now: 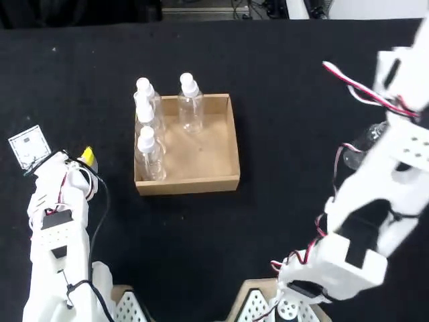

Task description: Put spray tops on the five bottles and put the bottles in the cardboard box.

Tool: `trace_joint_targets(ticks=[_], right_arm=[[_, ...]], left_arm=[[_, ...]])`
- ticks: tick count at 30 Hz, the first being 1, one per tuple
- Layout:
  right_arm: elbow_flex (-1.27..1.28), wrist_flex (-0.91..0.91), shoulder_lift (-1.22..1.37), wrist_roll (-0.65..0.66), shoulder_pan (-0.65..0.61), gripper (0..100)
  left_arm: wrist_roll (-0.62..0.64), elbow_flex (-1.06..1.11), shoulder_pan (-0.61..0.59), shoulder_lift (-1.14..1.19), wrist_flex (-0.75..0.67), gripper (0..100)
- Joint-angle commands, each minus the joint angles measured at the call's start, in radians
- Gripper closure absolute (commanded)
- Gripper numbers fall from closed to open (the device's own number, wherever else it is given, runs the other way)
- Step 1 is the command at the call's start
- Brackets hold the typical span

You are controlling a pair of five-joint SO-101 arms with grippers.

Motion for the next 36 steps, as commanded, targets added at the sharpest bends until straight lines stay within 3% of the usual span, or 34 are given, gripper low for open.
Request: trace_joint_targets(ticks=[1,9,15,24,31,36], right_arm=[[0.001,-0.034,-0.074,0.006,0.061,98.7],[0.041,0.058,-0.265,0.006,0.103,98.8],[0.308,0.017,-0.526,0.043,0.104,98.8],[1.104,-0.73,-0.816,0.04,0.115,98.8],[1.567,-1.419,-0.823,0.034,0.141,98.8],[1.629,-1.56,-0.746,0.032,0.14,98.8]], left_arm=[[-0.006,-0.016,0.015,-0.011,-0.023,80],[-0.006,-0.016,0.015,-0.011,-0.023,80],[-0.006,-0.016,0.015,-0.011,-0.023,80],[-0.006,-0.015,0.015,-0.011,-0.023,80],[-0.006,-0.016,0.016,-0.011,-0.023,80],[-0.006,-0.016,0.016,-0.011,-0.023,80]])
